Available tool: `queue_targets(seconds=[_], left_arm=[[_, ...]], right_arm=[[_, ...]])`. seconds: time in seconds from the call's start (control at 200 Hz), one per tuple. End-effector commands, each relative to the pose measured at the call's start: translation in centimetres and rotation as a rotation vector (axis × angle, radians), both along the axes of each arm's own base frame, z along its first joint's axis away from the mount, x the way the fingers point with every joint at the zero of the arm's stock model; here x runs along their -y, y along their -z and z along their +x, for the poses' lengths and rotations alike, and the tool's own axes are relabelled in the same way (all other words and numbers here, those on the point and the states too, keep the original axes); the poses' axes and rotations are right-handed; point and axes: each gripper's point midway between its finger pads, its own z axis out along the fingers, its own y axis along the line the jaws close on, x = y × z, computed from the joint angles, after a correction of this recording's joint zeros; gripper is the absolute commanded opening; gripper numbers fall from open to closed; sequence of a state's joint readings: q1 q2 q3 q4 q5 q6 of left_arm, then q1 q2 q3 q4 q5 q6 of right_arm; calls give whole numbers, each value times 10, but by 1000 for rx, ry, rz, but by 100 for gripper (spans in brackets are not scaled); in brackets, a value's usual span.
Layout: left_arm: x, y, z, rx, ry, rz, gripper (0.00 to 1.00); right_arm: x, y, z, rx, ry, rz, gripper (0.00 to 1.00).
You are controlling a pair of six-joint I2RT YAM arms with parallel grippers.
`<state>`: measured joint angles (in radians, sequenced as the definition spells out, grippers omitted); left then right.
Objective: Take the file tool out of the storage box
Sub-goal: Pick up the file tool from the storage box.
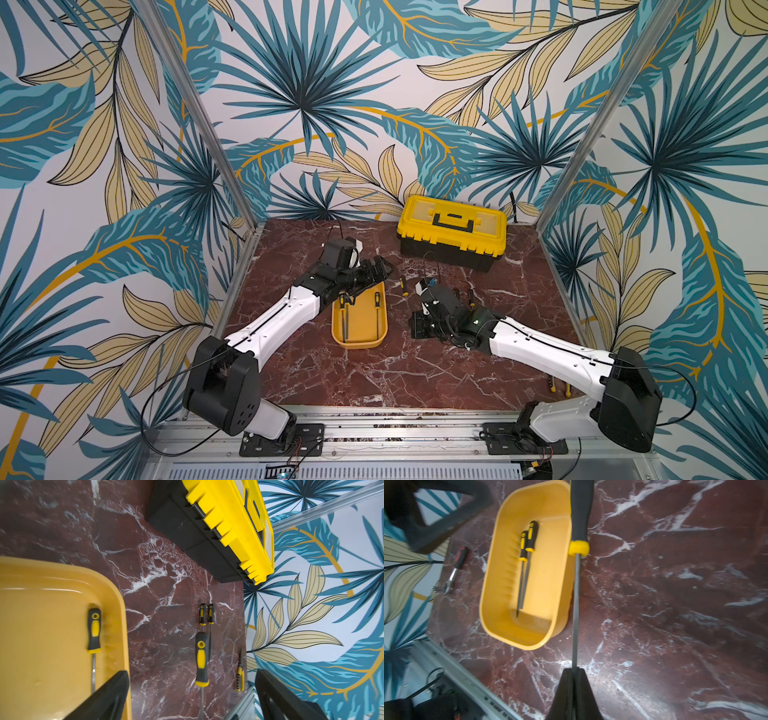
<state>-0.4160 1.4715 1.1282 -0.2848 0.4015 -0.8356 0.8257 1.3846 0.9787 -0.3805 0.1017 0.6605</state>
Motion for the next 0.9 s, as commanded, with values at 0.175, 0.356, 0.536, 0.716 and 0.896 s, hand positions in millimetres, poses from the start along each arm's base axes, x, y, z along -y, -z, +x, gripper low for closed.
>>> queue_targets(seconds=[0.175, 0.356, 0.536, 0.716, 0.896], left_arm=[[-25, 2, -16, 16, 37, 196, 100], [-34, 8, -22, 23, 41, 253, 100], [-39, 16, -23, 24, 47, 299, 100], [-38, 17, -23, 23, 50, 295, 100], [-39, 15, -23, 40, 41, 286, 100]], right_arm=[[67, 38, 14, 11, 130, -304, 1], [87, 54, 19, -30, 160, -368, 2], [105, 71, 23, -86, 189, -393, 1], [115, 97, 25, -161, 180, -414, 1], [119, 112, 28, -185, 180, -433, 1]])
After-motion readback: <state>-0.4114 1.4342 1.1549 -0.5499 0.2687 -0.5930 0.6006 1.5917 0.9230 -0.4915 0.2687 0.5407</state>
